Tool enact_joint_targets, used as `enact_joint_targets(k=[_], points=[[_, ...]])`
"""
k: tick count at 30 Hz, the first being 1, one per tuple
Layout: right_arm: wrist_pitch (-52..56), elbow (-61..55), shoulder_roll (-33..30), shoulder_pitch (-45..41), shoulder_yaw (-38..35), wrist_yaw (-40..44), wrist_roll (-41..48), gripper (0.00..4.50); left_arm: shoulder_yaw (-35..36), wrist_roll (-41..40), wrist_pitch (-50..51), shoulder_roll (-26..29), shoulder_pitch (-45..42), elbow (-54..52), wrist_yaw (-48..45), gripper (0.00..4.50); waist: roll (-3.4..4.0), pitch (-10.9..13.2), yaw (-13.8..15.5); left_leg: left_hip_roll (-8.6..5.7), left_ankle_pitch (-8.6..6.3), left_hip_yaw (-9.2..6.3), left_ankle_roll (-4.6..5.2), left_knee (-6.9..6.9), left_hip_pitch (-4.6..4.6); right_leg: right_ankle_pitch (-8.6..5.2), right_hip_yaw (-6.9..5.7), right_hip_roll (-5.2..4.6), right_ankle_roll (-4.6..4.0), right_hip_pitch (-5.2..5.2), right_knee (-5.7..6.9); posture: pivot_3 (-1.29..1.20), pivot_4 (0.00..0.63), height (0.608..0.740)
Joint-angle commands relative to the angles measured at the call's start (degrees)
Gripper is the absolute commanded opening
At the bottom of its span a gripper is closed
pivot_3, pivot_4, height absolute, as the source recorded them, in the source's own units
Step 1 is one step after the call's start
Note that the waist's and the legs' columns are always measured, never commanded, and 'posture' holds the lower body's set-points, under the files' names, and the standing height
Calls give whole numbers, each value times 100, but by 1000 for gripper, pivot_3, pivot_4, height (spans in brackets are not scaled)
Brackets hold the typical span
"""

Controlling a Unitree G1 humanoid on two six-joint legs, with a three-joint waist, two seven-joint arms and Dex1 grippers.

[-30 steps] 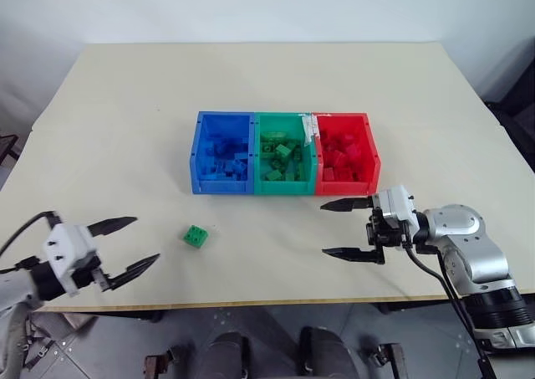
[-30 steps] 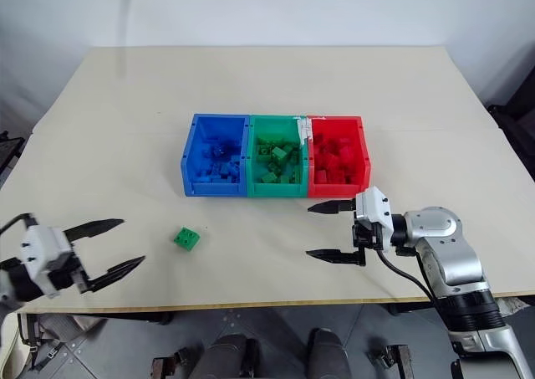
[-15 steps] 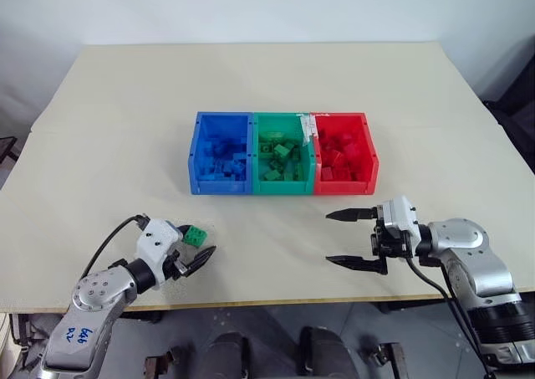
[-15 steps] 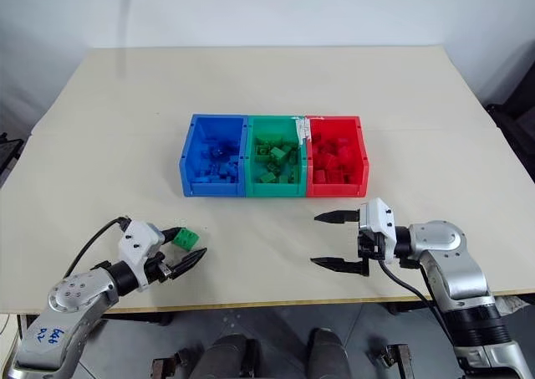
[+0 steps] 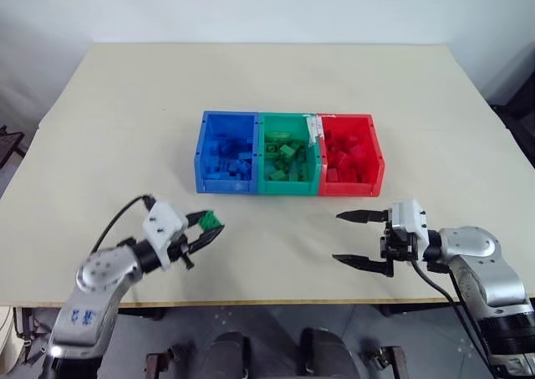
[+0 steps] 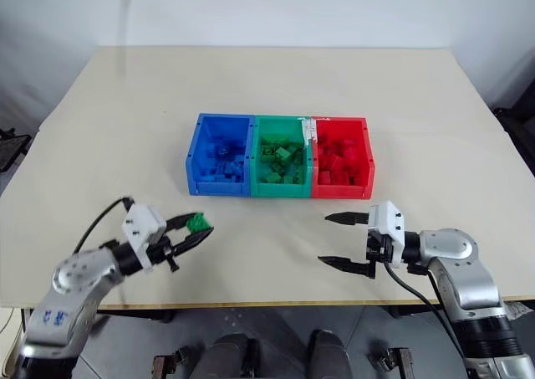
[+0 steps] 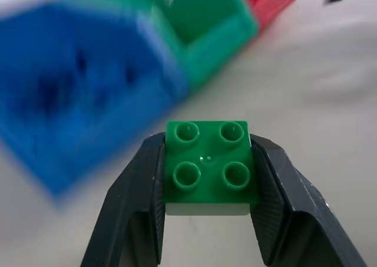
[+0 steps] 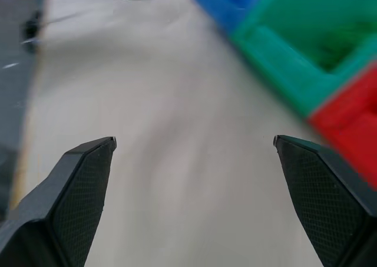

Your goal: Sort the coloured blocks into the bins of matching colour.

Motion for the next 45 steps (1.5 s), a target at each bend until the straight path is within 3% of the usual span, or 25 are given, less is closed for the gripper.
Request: enact_joint_targets(k=[1,3,8,13,16,23,29,36,41,45], points=[[152,-400,263,300,-570,-693,332,4500,-565,-2,161,-86,-960,393,-395,1500,3,-2,15,-1,0,-1,0,-1,3,1,-5,0,1,7,-1,0,150,740],[-35,-603,497,659,-933,-1139,299,4500,-986,300,-24,-514,-2005,1305,-418,1500,4,-2,56,-5,0,-14,2,0,0,1,-21,1,3,16,-8,0,150,740],[-324,-1224,834,1297,-1346,-1760,192,4500,-1416,947,-887,-1485,-3662,3599,-139,1500,3,-2,99,-41,1,-11,8,-3,-7,4,-32,9,8,19,-14,0,150,740],[-437,-1767,1019,1662,-1493,-2238,154,4500,-1388,1281,-1505,-1924,-4481,5040,66,1500,2,-2,2,-37,2,17,8,-12,-7,4,-37,11,11,18,-25,0,150,740],[-475,-1985,1058,1781,-1491,-2400,145,4500,-1347,1288,-1697,-1950,-4552,5255,-55,2450,2,-2,-22,-31,2,19,8,-14,-5,4,-38,13,11,17,-27,0,150,740],[-429,-1992,899,1668,-1230,-2276,157,4500,-1010,878,-1517,-1537,-3840,4073,-503,4490,3,-2,-30,-5,2,-5,8,-9,-5,5,-35,13,12,18,-24,0,150,740],[-490,-1292,404,1166,-787,-1399,51,4500,-468,501,-1450,-430,-2493,2643,-1031,4490,4,-1,-73,7,2,-9,7,-5,0,5,-33,18,11,18,-22,0,150,740],[-533,-288,-188,429,-344,-180,-11,4500,971,-211,-1477,863,-319,1826,-1615,4490,10,2,-59,3,0,-18,9,-4,0,5,-32,6,11,21,-23,0,150,740],[-806,240,-270,58,-264,238,-95,4500,1263,-81,-1401,1140,466,1852,-1436,4490,17,6,14,0,0,-34,9,-2,-1,4,-43,2,10,31,-26,0,150,740],[-822,254,-313,73,-349,344,-23,4500,1189,-120,-1461,931,540,1603,-1239,4490,17,6,0,-7,-1,-39,10,-3,-1,5,-44,-6,10,32,-23,0,150,740]])
